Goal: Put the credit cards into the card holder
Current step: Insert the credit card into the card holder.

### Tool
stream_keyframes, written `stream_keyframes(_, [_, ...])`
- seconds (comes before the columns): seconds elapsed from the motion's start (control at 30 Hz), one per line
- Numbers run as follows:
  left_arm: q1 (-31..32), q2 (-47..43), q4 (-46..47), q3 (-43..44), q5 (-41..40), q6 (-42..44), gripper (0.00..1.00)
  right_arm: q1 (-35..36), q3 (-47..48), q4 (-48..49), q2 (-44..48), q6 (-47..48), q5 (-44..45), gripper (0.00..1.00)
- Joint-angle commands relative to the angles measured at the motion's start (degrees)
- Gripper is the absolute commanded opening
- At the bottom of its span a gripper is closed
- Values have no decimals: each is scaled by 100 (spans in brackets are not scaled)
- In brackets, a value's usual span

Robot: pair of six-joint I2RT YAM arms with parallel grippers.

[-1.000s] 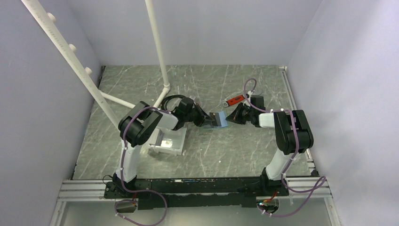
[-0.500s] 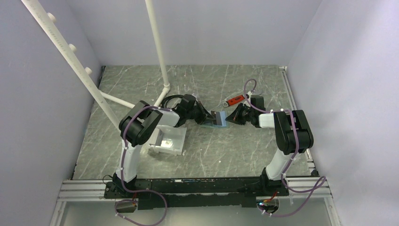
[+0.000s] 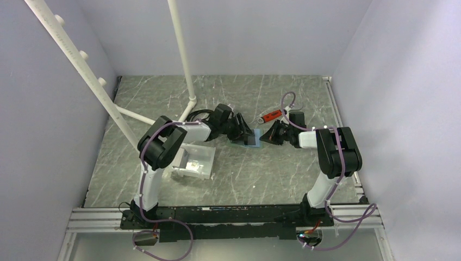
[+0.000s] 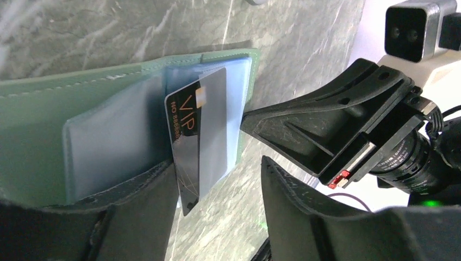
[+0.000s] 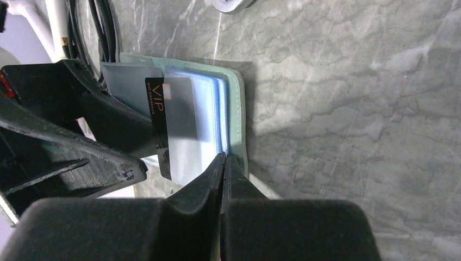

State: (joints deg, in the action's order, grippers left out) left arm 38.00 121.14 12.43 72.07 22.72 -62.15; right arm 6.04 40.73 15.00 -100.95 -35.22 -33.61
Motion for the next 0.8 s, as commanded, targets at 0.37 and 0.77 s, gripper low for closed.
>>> stream_keyframes(0.37, [363,397,-2371,1482,-284,1881,73,68,-21,112,-147,46,-335,0])
stream_keyframes(0.77, [331,71,-2691,1412,-297,2231,85,55,-168,218,207,59,-227,0])
